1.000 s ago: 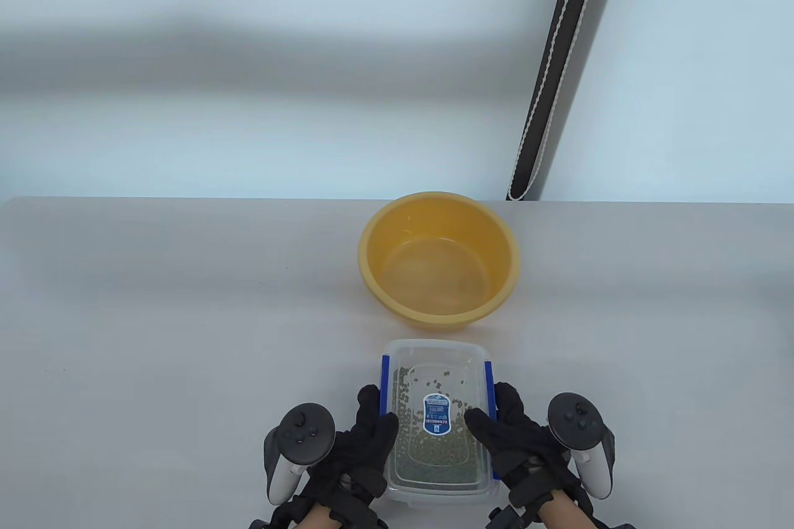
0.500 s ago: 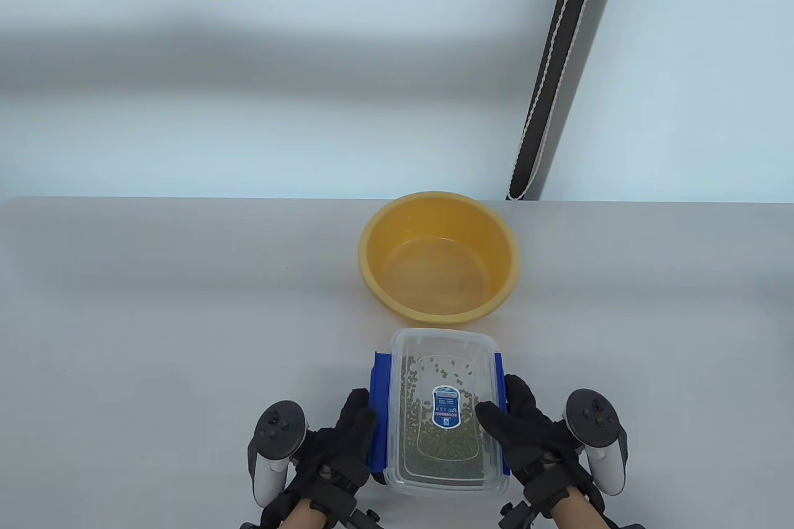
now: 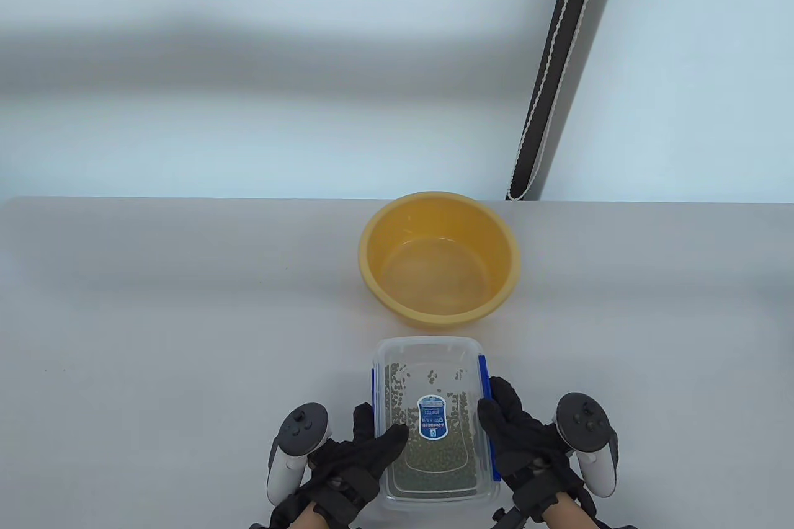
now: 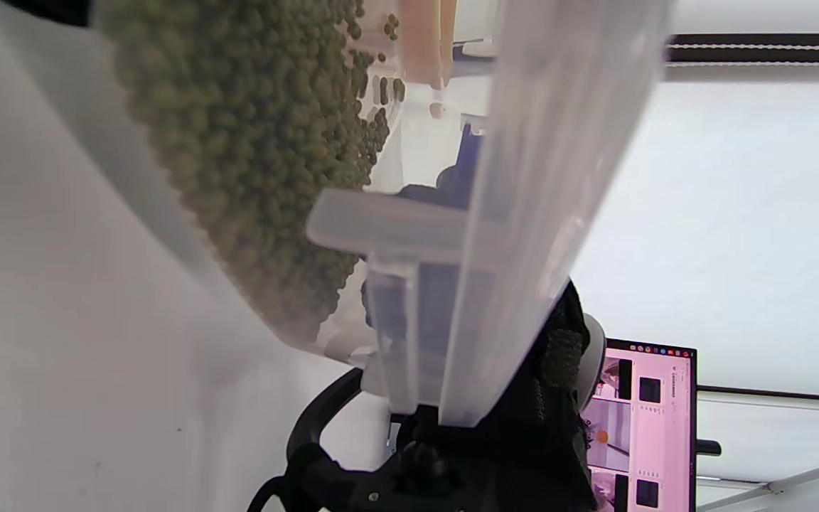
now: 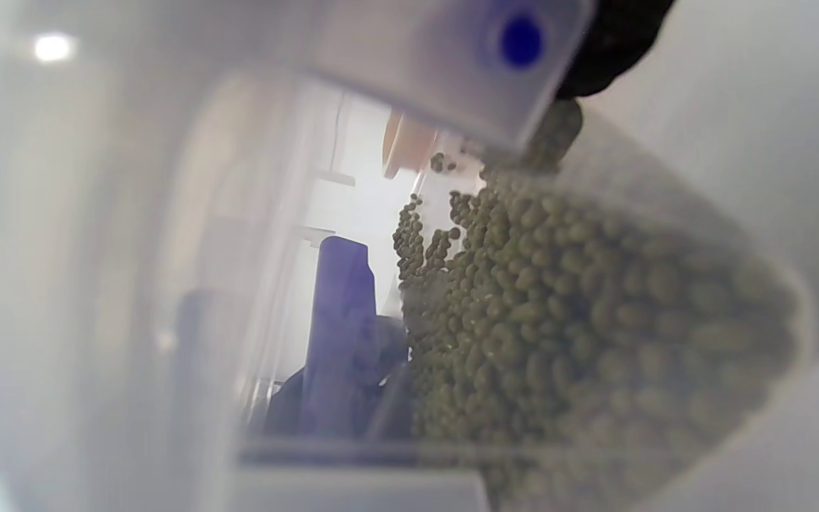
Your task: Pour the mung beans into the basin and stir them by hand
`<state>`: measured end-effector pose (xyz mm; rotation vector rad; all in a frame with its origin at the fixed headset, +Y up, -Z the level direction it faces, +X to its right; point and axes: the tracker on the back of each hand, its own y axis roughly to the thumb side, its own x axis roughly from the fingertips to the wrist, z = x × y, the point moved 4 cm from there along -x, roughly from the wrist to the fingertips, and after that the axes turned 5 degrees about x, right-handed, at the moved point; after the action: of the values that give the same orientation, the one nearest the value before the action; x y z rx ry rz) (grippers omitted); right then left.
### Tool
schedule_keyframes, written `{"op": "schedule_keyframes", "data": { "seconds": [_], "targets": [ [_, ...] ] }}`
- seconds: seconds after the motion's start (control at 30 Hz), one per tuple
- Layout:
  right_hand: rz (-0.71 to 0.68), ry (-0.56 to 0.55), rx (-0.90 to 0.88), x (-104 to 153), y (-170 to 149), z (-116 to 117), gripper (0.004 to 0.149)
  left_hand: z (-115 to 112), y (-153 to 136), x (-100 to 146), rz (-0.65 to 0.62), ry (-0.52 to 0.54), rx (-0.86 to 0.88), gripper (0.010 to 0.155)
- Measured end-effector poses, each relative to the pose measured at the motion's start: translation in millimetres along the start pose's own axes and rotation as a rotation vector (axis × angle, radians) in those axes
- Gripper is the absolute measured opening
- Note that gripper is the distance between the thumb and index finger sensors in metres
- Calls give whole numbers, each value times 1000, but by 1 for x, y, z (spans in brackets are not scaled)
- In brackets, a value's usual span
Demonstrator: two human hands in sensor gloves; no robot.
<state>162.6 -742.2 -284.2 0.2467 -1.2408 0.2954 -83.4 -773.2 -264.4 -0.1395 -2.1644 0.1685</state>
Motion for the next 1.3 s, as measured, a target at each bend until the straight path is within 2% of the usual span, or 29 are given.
{"op": "schedule_keyframes", "data": {
  "seconds": [0.17,0.2,0.27,0.37,0.5,0.6,0.73,0.77,0.8,0.93,1.03,1.2,1.3],
  "targets": [
    [-5,-59,40,0,0,-4,61,1,1,1,2,4,-14,105],
    [5,-109,29,1,-4,-12,60,4,1,1,-12,6,13,105],
    [-9,-86,-58,-1,-3,-13,59,3,3,2,-14,-31,69,105],
    [34,-113,5,0,-4,-17,60,4,6,2,-27,10,22,105],
    [5,-159,84,5,3,-22,66,7,6,3,-33,37,18,105],
    [-38,-56,37,5,8,-13,69,12,4,5,-21,87,26,105],
    [15,164,8,4,1,13,85,6,2,2,-25,34,51,104],
    [26,175,6,4,1,16,87,7,2,2,-36,33,38,103],
    [38,134,42,3,-1,13,84,9,2,2,-61,49,38,100],
    [46,138,-38,2,-6,7,82,11,-3,1,-86,-24,248,81],
    [49,123,-35,2,-7,5,81,13,-6,0,-76,6,291,74],
    [52,126,-40,2,-7,7,82,13,-4,0,-78,14,232,76],
    [54,126,-43,2,-8,7,83,10,-4,0,-75,-13,238,85]
  ]
}}
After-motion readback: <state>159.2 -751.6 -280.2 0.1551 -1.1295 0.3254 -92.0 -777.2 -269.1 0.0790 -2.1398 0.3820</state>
